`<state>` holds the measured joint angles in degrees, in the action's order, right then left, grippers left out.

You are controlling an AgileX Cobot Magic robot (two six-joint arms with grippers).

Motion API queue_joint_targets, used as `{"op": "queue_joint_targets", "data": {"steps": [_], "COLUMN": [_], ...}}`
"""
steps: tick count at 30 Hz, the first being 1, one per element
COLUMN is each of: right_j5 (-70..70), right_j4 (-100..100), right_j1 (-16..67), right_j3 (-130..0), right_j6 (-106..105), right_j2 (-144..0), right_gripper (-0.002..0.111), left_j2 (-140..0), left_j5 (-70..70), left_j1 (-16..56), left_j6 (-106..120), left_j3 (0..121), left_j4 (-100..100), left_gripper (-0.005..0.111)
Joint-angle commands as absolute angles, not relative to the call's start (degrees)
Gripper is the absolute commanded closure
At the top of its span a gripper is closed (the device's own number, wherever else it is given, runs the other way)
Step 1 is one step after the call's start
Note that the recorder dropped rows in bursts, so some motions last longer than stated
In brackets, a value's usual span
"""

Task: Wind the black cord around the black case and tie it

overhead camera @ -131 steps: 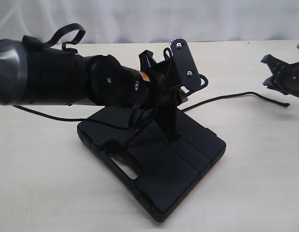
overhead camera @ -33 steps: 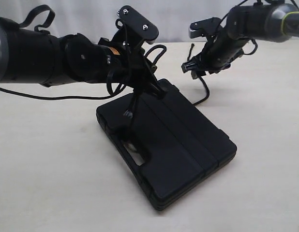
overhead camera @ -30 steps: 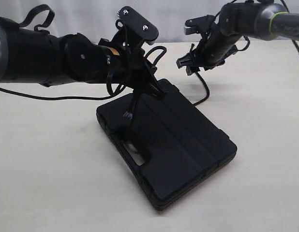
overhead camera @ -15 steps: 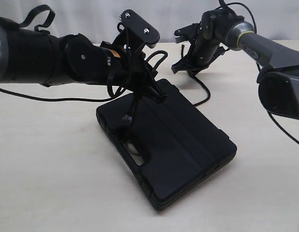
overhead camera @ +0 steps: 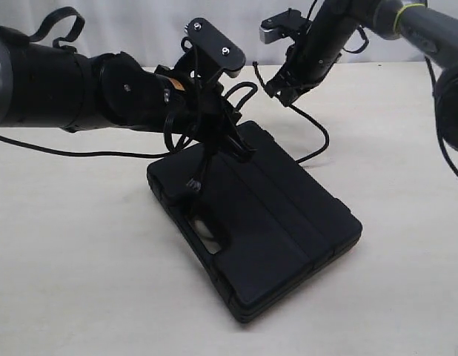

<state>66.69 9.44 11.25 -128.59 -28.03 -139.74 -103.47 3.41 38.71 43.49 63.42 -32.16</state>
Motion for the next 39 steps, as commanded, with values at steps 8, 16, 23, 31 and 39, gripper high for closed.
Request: {"op": "queue_joint_targets", "data": {"steps": [8, 16, 23, 31, 39], "right_j5": [13.2, -7.3, -29.3, -35.1, -48.8], "right_j4": [15.9, 21.9, 21.6, 26.5, 13.9], "right_j1": [11.5, 20.7, 28.5, 26.6, 26.6], "right_j3": [-76.3, -51.2, -39.9, -35.0, -27.7], "right_j6": [-47.1, -57.4, -64.7, -69.8, -57.3], "right_j2": [-111.1, -100.9, -100.9, -100.9, -100.8], "right_gripper": [0.104, 0.104, 0.104, 0.104, 0.104], "left_j2": [-103.0, -103.0, -103.0, -103.0, -103.0], "left_j5": [-1.4, -1.6, -0.4, 0.4, -1.1], "left_j1": [36.8, 37.1, 37.1, 37.1, 39.1], "left_j6": [40.1, 40.1, 40.1, 40.0, 40.5], "left_j3": [63.4, 63.4, 63.4, 63.4, 63.5], "left_j4": [-36.9, -37.1, -37.2, -37.2, -35.6], "left_gripper": [0.107, 0.107, 0.107, 0.107, 0.107]}}
